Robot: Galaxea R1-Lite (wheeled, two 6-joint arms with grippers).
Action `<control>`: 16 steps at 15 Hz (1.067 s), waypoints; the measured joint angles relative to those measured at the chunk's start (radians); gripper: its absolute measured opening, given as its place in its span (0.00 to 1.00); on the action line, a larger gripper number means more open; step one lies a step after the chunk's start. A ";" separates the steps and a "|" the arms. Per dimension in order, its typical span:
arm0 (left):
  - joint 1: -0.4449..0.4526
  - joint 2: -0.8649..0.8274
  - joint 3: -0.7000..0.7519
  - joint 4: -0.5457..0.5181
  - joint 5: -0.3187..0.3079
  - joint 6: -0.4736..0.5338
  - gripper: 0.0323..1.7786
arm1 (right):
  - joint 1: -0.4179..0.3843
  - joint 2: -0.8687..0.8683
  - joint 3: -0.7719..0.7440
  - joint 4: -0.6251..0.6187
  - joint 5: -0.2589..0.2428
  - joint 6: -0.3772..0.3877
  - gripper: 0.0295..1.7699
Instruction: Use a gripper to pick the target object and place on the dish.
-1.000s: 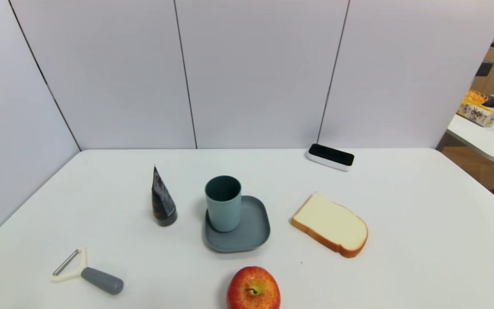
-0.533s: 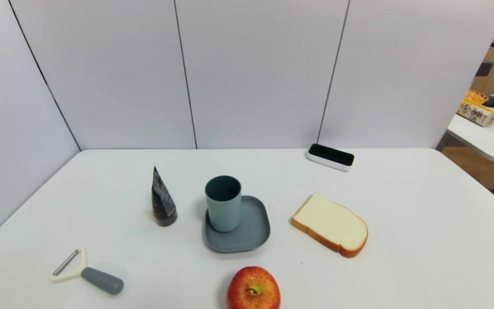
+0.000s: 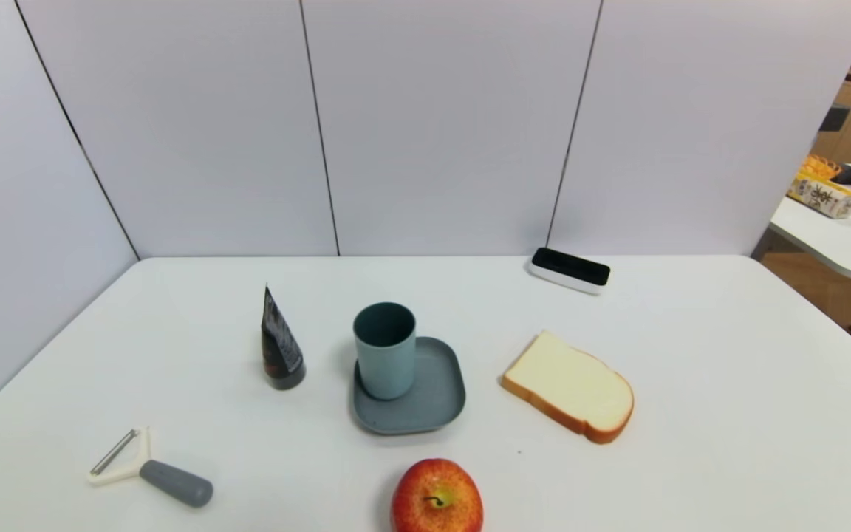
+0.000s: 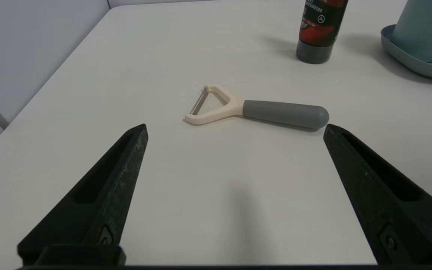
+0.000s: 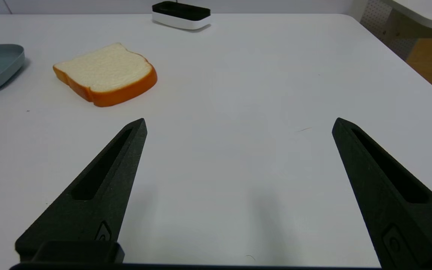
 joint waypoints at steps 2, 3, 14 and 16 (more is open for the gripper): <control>0.000 0.000 0.000 0.000 0.000 0.000 0.95 | 0.000 0.000 0.000 0.000 0.000 0.000 0.97; 0.000 0.000 0.000 0.000 0.000 0.000 0.95 | 0.000 0.000 0.000 0.000 -0.001 0.000 0.97; 0.000 0.000 0.000 0.000 0.000 0.000 0.95 | 0.000 0.000 0.000 0.000 0.000 -0.001 0.97; 0.000 0.000 0.000 0.000 0.000 0.000 0.95 | 0.000 0.000 0.000 0.000 -0.003 0.001 0.97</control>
